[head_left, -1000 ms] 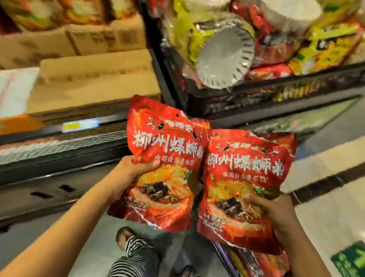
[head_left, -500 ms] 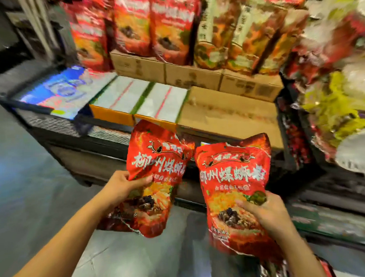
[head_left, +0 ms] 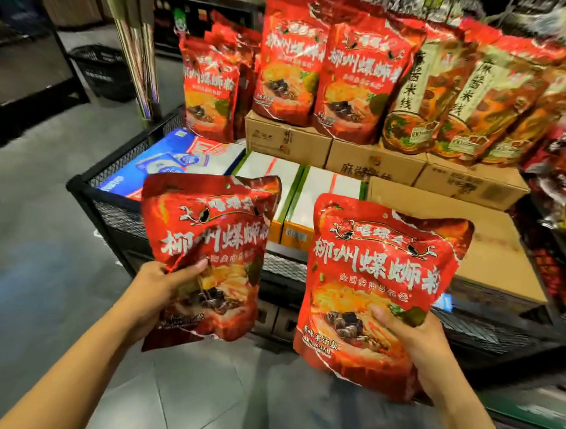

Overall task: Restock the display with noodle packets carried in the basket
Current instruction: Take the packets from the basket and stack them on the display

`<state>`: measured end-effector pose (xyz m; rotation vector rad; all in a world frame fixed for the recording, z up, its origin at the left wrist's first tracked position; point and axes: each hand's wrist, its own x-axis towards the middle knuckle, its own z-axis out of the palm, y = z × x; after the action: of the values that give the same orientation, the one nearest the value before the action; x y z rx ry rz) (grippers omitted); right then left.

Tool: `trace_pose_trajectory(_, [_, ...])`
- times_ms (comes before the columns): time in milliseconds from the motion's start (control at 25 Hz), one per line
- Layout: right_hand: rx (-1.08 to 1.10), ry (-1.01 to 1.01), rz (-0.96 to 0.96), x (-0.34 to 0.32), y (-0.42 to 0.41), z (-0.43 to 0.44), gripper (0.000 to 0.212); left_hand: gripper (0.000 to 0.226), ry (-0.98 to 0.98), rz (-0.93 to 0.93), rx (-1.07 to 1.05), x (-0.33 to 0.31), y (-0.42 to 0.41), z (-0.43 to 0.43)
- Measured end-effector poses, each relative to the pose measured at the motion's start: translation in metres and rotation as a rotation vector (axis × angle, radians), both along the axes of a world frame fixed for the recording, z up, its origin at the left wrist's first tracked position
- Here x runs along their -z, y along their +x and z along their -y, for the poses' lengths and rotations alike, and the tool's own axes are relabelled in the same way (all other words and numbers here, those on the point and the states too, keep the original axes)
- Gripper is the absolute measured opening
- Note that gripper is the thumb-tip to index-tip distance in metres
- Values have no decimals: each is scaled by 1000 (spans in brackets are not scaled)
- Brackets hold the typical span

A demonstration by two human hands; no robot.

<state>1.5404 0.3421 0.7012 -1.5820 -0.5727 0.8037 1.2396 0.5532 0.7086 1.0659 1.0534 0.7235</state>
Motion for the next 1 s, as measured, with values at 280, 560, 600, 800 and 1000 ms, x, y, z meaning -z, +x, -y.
trace_pose_trajectory(280, [-6, 65, 68, -46, 71, -105, 39, 60, 50, 134, 57, -42, 67, -109])
trace_pose_trajectory(560, [-33, 156, -53, -51, 156, -236, 65, 90, 64, 187, 55, -73, 158, -206])
trace_pose_trajectory(600, [-27, 138, -52, -51, 165, -252, 74, 88, 52, 192, 62, -77, 167, -216])
trace_pose_trajectory(800, [58, 114, -114, -47, 192, -310, 68, 75, 10, 207, 200, -79, 197, -271])
trace_pose_trajectory(1000, [154, 23, -92, -28, 195, -363, 41, 55, 33, 45, 213, -48, 237, -347])
